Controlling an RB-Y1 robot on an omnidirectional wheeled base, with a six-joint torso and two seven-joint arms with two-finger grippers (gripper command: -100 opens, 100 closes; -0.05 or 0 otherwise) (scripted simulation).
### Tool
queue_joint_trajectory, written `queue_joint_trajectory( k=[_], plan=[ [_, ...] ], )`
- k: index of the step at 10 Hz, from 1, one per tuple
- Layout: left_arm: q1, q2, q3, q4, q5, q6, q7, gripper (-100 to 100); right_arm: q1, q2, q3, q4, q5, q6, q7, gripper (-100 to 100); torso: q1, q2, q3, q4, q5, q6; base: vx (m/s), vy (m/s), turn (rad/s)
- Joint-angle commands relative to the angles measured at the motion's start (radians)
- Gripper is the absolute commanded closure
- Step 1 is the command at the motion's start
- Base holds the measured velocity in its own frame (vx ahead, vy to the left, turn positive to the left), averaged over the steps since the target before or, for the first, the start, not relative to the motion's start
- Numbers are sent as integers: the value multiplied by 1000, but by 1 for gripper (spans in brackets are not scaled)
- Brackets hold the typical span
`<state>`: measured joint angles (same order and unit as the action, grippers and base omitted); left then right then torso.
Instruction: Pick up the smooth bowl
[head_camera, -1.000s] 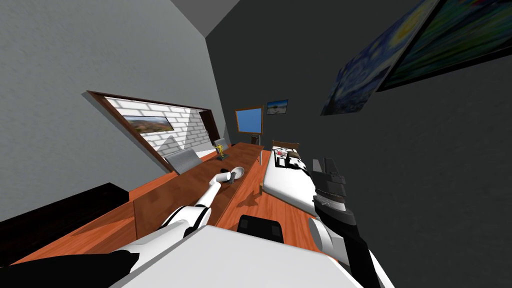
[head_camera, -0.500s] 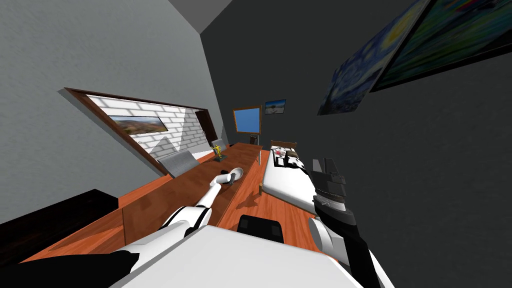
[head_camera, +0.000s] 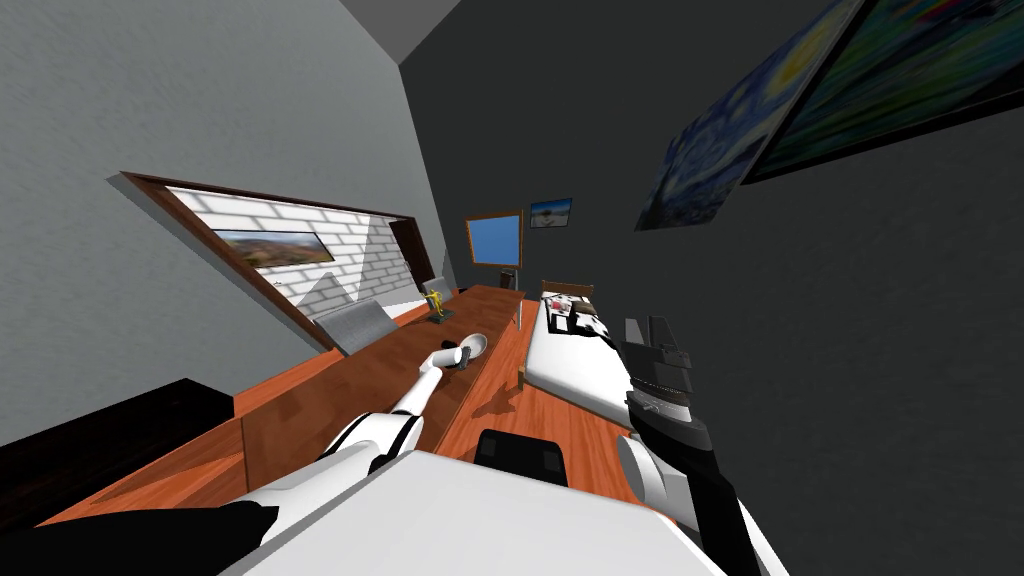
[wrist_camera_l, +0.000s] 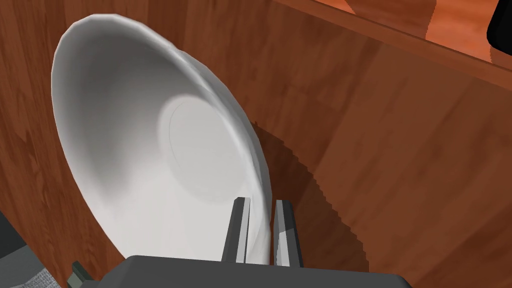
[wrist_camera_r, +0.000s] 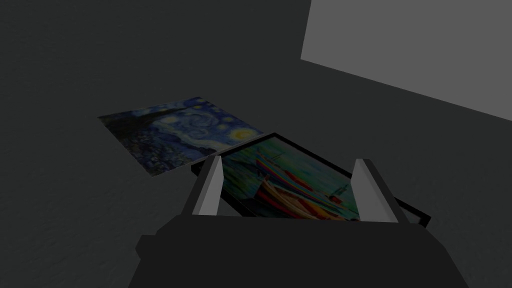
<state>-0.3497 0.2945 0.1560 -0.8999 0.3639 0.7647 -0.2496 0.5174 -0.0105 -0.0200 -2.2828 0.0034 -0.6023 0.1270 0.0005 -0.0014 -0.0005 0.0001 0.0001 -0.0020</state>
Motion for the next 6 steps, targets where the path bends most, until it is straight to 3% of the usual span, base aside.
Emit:
queue_joint_trajectory(
  k=[1,2,3,5,6],
  plan=[
    [0,0,0,0,0,0,0,100,0,0,0,0,0,0,0,0,0,0,0,0,0,0,0,0,0],
    [0,0,0,0,0,0,0,0,0,0,0,0,0,0,0,0,0,0,0,0,0,0,0,0,0],
    [-3,6,0,-25,9,29,-10,100,0,0,0,0,0,0,0,0,0,0,0,0,0,0,-10,-33,150],
    [-3,7,-1,-30,9,33,-10,100,0,0,0,0,0,0,0,0,-3,3,2,1,-1,-1,-17,-39,80],
    [-2,8,0,-34,9,39,-11,0,0,0,0,0,0,0,0,0,-2,2,2,1,-1,0,0,0,0]
  ],
)
